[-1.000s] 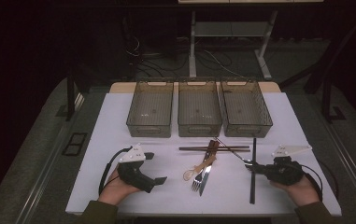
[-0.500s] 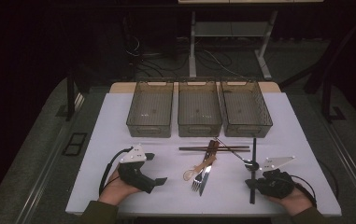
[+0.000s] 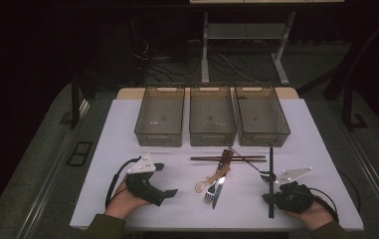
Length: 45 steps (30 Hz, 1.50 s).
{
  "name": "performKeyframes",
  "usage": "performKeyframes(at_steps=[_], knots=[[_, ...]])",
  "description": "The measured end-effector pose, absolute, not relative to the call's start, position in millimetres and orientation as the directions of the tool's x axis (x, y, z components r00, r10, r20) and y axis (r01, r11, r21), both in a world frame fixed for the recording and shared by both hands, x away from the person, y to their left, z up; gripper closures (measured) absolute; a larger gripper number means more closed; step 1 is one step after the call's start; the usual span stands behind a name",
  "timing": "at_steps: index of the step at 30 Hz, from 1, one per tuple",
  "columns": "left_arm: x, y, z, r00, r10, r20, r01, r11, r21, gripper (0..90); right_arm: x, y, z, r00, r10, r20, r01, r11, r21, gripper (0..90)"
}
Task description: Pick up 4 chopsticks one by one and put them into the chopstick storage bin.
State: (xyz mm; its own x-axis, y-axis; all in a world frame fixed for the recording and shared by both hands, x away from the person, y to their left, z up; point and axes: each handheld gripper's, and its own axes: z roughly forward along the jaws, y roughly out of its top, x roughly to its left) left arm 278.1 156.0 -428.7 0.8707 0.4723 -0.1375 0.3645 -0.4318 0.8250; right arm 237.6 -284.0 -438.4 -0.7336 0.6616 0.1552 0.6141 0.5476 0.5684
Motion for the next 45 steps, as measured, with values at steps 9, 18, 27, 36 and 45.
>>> performKeyframes(at_steps=[9,18,27,36,45], knots=[[278,156,-429,0.870,0.473,-0.138,0.365,-0.431,0.825,0.0,236,-294,-438,-0.721,0.679,0.139,0.622,0.546,0.561,89.9],[278,156,-429,0.870,0.473,-0.138,0.365,-0.430,0.826,0.0,234,-302,-437,-0.706,0.695,0.138,0.636,0.537,0.554,89.9],[278,156,-429,0.870,0.473,-0.137,0.365,-0.432,0.825,0.0,232,-314,-436,-0.688,0.714,0.128,0.649,0.528,0.547,89.9],[278,156,-429,0.870,0.473,-0.137,0.365,-0.432,0.825,0.0,231,-325,-436,-0.676,0.727,0.120,0.656,0.519,0.548,89.9],[278,156,-429,0.871,0.472,-0.136,0.364,-0.434,0.824,0.0,229,-334,-436,-0.657,0.745,0.119,0.671,0.505,0.543,89.9]])
